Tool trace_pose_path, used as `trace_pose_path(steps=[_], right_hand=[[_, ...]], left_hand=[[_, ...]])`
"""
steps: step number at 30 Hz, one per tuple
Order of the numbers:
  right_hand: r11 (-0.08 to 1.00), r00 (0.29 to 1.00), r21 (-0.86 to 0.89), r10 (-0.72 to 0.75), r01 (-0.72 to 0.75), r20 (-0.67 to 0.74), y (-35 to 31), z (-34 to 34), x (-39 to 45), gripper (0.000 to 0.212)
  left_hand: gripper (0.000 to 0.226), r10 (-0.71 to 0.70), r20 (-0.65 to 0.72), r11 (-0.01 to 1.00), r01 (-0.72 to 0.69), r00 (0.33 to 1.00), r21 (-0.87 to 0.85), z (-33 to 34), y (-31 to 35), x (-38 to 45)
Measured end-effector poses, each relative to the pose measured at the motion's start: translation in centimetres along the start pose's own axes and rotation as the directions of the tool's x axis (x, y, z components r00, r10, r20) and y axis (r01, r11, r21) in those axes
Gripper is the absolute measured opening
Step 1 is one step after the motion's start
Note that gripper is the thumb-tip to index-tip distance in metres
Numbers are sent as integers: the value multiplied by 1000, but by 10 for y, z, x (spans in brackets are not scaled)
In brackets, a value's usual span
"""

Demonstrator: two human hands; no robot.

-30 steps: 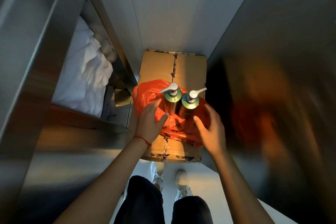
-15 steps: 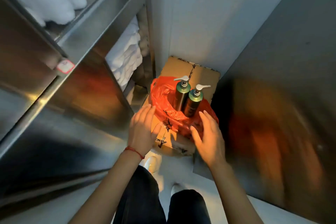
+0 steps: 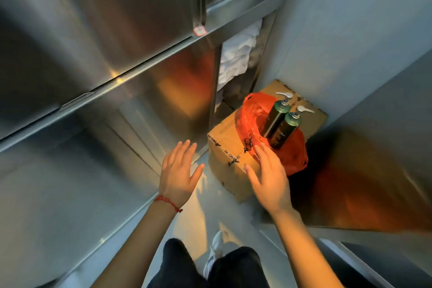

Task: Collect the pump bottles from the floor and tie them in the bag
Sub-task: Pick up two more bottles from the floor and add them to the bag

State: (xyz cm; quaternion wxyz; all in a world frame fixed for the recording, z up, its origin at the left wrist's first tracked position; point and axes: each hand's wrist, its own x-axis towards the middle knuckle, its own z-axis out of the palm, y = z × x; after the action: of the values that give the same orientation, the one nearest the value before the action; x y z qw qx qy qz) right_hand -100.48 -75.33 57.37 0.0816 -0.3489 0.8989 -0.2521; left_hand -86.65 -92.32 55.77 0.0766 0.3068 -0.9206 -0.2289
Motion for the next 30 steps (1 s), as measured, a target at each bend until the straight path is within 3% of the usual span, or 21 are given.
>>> trace_pose_path(steps=[9, 16, 22, 30], right_hand=[[978, 971, -49, -197, 205, 136, -87, 36, -50, 56], [910, 865, 9, -397, 415, 307, -158, 76, -82, 54], [770, 652, 107, -598, 629, 465, -212, 107, -96, 52], [518, 284, 300, -771, 801, 570, -253, 137, -126, 67]], left_hand=[[53, -127, -80, 989, 132, 989, 62, -41, -70, -104], [66, -366, -172, 924, 378, 915, 46, -71, -111, -191], [67, -634, -283, 753, 658, 720, -12, -82, -129, -269], [69, -870, -376, 408, 894, 318, -188, -63, -110, -369]])
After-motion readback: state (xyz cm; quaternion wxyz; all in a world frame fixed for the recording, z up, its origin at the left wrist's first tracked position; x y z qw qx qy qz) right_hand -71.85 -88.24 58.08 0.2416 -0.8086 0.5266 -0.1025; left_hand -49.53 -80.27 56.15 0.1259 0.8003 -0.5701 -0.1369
